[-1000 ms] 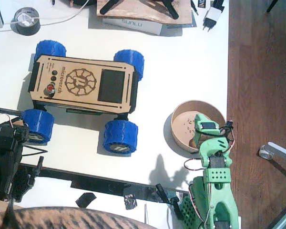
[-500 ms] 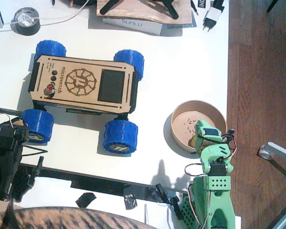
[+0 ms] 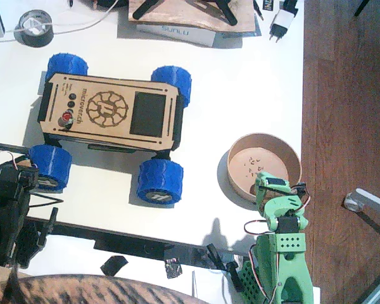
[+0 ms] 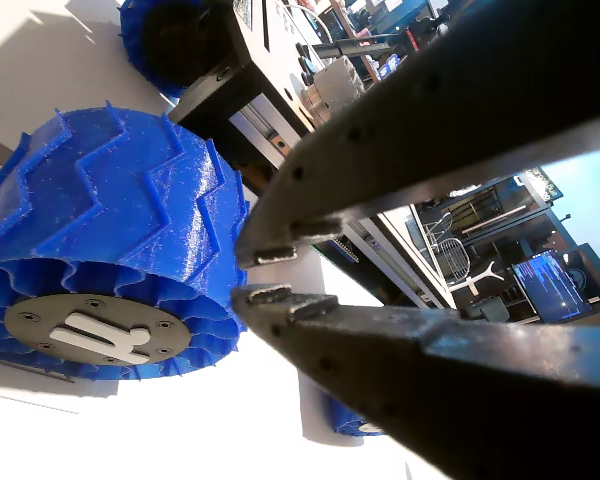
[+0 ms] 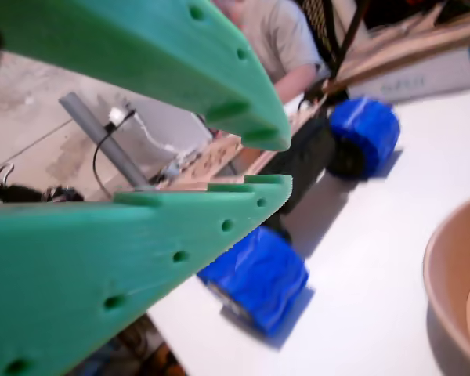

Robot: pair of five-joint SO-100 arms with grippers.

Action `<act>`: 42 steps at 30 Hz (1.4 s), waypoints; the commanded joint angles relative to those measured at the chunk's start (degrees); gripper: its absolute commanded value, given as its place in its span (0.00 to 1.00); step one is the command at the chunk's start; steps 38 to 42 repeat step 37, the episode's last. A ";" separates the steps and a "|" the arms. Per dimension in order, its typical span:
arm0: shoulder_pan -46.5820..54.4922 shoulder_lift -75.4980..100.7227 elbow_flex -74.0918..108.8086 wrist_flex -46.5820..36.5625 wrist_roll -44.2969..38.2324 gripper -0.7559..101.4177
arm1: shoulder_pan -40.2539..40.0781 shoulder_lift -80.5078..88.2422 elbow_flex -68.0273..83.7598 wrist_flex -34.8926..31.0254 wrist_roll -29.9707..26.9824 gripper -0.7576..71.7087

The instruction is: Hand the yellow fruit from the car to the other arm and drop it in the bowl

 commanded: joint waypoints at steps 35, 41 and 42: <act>-0.18 0.18 0.97 -0.62 0.70 0.01 | -5.62 0.44 5.10 -0.26 -5.36 0.01; -0.18 0.18 0.97 -0.62 0.70 0.01 | -5.80 0.44 5.10 -0.35 -5.36 0.01; -0.18 0.18 0.97 -0.62 0.70 0.01 | -5.80 0.44 5.10 -0.35 -5.36 0.01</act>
